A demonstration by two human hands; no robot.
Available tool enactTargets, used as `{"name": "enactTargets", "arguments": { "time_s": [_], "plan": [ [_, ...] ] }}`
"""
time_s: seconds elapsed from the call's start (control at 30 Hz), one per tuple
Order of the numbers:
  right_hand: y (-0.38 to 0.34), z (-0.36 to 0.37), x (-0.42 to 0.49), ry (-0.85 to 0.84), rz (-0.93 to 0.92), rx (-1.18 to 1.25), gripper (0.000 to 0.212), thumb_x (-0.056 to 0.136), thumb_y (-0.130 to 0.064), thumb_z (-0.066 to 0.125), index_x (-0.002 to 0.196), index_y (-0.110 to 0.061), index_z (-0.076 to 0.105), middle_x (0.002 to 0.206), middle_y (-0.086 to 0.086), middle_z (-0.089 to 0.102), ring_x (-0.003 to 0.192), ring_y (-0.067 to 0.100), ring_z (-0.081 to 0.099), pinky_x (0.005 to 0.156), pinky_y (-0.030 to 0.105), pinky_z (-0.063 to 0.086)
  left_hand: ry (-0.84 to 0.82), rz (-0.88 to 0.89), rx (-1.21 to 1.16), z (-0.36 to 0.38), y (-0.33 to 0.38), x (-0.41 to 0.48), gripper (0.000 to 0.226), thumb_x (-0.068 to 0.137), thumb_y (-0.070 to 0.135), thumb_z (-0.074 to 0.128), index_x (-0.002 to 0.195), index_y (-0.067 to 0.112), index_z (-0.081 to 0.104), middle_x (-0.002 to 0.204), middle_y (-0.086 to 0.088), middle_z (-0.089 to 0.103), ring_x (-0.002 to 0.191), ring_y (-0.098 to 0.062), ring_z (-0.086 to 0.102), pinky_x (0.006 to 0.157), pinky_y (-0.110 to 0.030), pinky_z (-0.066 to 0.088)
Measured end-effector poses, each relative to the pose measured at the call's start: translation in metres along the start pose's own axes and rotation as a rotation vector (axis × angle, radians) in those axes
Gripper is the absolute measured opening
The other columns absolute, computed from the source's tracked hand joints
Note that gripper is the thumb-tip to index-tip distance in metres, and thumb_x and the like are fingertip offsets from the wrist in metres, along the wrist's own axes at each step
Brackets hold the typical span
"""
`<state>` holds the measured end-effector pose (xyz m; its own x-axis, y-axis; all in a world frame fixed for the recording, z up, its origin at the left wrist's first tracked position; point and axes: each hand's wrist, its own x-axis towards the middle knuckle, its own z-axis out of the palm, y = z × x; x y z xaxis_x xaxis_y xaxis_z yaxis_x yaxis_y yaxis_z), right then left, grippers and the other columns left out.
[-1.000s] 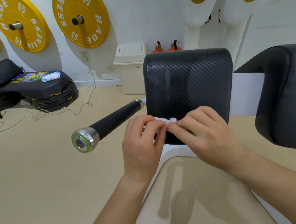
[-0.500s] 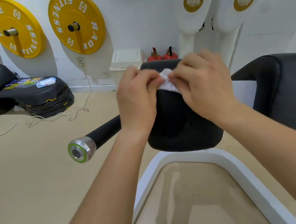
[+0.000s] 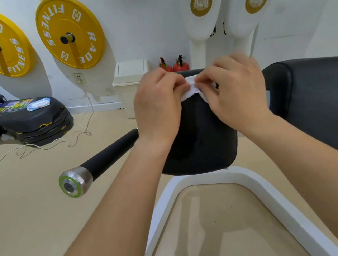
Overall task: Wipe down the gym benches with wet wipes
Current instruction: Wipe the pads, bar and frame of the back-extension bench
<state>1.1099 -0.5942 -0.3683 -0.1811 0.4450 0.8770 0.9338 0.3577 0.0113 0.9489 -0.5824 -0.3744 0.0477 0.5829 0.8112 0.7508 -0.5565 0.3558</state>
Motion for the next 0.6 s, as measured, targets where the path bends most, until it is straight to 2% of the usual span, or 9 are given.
{"name": "enactTargets", "arguments": {
  "time_s": [0.1,0.23,0.37,0.5,0.6],
  "plan": [
    [0.012,-0.011,-0.032,-0.026,0.027,0.09,0.011,0.094,-0.023,0.068,0.09,-0.017,0.075,0.086,-0.001,0.067,0.079,0.023,0.052,0.069,0.039,0.039,-0.043,0.07,-0.023,0.006,0.009,-0.018,0.015,0.091,0.028,0.067,0.087,0.016,0.076,0.087,0.001,0.067,0.085,-0.016,0.056,0.076,-0.028,0.044],
    [0.01,-0.014,-0.093,-0.053,-0.019,0.125,0.009,0.093,-0.016,0.07,0.087,-0.014,0.076,0.082,0.0,0.067,0.071,0.025,0.052,0.063,0.042,0.039,-0.041,0.159,-0.03,0.007,0.007,-0.075,0.02,0.094,0.026,0.066,0.081,0.013,0.075,0.079,0.0,0.065,0.074,-0.02,0.051,0.066,-0.037,0.044],
    [-0.004,-0.013,-0.124,-0.012,0.0,0.142,0.008,0.091,-0.016,0.072,0.085,-0.013,0.076,0.082,0.001,0.067,0.069,0.026,0.054,0.059,0.043,0.041,-0.013,0.206,-0.01,0.008,0.008,-0.101,0.018,0.098,0.018,0.065,0.085,0.011,0.076,0.085,-0.001,0.068,0.076,-0.019,0.053,0.065,-0.033,0.046],
    [-0.008,-0.015,-0.14,0.0,-0.016,0.086,0.015,0.092,-0.024,0.072,0.101,-0.015,0.079,0.09,0.002,0.069,0.074,0.025,0.06,0.064,0.039,0.043,-0.016,0.266,0.037,0.008,0.002,-0.118,0.017,0.097,0.023,0.07,0.098,0.009,0.079,0.098,-0.005,0.072,0.088,-0.021,0.063,0.075,-0.03,0.052],
    [-0.001,-0.01,-0.131,0.031,-0.043,0.091,0.009,0.094,-0.017,0.072,0.094,-0.012,0.079,0.083,0.003,0.067,0.068,0.026,0.057,0.059,0.04,0.042,0.024,0.268,0.012,0.012,0.003,-0.103,0.008,0.093,0.013,0.073,0.09,0.008,0.079,0.088,-0.006,0.07,0.079,-0.024,0.061,0.068,-0.034,0.05]
  ]
}}
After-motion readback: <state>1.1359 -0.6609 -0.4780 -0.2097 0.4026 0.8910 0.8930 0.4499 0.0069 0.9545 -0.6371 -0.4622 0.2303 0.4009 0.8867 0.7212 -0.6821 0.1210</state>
